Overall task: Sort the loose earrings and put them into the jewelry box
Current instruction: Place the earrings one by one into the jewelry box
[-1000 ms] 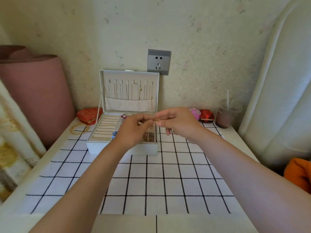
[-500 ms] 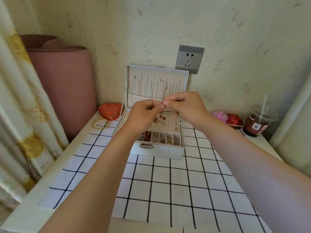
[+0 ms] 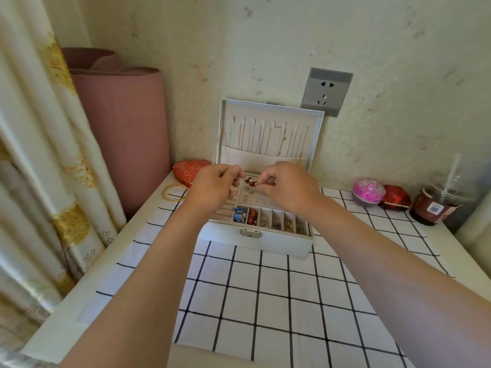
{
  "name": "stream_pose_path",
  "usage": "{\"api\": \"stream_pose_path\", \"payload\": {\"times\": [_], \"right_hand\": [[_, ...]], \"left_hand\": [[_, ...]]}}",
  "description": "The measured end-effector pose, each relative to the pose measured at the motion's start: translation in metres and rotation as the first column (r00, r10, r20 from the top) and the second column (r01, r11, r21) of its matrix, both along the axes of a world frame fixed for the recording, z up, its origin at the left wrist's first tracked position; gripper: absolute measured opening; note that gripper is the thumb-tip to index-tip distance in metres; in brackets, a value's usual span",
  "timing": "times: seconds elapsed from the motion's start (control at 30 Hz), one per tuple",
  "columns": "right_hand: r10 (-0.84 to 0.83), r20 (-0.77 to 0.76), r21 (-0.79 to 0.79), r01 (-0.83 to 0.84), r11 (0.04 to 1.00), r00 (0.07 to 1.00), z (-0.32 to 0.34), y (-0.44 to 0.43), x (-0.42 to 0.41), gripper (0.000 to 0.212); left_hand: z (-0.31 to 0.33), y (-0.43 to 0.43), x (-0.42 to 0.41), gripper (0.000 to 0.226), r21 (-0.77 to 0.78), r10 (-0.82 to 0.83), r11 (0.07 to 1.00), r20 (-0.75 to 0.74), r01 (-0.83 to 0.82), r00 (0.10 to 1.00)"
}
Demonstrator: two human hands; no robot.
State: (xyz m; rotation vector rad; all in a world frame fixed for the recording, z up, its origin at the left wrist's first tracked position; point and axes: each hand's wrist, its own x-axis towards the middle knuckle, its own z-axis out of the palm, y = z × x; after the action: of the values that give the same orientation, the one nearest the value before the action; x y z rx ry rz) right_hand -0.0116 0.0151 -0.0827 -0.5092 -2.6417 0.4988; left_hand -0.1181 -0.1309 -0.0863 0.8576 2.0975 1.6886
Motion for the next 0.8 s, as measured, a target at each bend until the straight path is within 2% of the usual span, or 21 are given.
{"api": "stream_pose_path", "payload": {"times": [0.1, 0.3, 0.43, 0.6, 0.8], "right_hand": [[0.003, -0.022, 0.080, -0.001, 0.997, 1.000, -0.006, -0.002, -0.004, 0.005], [0.035, -0.005, 0.125, -0.034, 0.992, 0.999, -0.017, -0.001, -0.008, 0.007], [-0.086, -0.088, -0.002, 0.086, 0.996, 0.992, -0.006, 0.023, 0.001, 0.003], [-0.236, -0.037, -0.051, 0.234, 0.971, 0.971, -0.002, 0.060, 0.024, 0.004], [-0.235, 0.022, -0.036, 0.236, 0.971, 0.972, -0.013, 0.068, 0.024, 0.005]], "left_hand": [[-0.004, -0.001, -0.002, 0.024, -0.032, -0.028, 0.999, 0.035, 0.029, 0.999], [-0.006, 0.001, -0.002, 0.019, -0.024, -0.042, 0.999, 0.034, 0.043, 0.999], [-0.006, 0.002, -0.001, 0.015, -0.020, -0.041, 0.999, 0.010, 0.041, 0.999], [-0.005, 0.012, 0.005, 0.015, 0.020, -0.063, 0.998, 0.021, 0.062, 0.998], [-0.003, 0.024, 0.014, 0.019, 0.028, -0.090, 0.996, 0.068, 0.088, 0.994]]}}
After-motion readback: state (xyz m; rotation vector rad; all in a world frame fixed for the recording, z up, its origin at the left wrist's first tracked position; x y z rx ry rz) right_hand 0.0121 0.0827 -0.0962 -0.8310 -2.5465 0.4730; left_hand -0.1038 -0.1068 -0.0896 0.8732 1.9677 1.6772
